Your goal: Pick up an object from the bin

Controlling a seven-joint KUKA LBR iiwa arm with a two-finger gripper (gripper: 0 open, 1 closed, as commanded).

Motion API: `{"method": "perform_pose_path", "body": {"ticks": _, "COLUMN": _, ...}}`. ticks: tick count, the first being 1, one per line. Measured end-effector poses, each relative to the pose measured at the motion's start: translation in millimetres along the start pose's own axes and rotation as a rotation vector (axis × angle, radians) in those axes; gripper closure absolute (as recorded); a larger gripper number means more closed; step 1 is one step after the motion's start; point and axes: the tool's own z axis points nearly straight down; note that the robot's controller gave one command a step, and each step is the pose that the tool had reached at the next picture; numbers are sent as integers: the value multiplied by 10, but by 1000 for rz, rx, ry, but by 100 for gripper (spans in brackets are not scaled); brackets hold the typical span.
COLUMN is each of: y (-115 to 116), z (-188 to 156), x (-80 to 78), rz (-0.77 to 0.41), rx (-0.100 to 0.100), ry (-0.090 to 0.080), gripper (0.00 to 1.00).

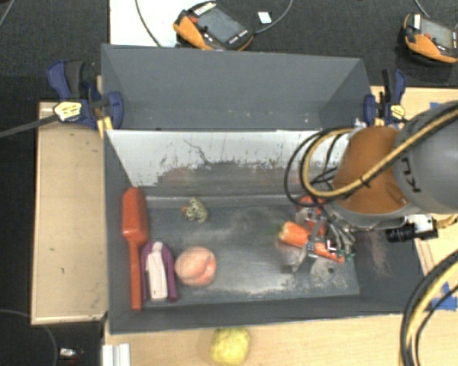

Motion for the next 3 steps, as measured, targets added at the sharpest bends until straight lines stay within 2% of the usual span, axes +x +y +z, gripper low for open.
{"method": "perform_pose_path", "body": {"ticks": 1, "y": -109, "z": 15, "x": 148, "rz": -48, "rx": 0, "ry": -9, "gripper": 0}}
{"method": "perform_pose_path", "body": {"ticks": 2, "y": -6, "z": -10, "x": 0, "rz": -5, "rx": -1, "ry": -6, "gripper": 100}}
{"method": "perform_pose_path", "body": {"ticks": 3, "y": -7, "z": -11, "x": 0, "rz": -6, "rx": 0, "ry": -6, "gripper": 100}}
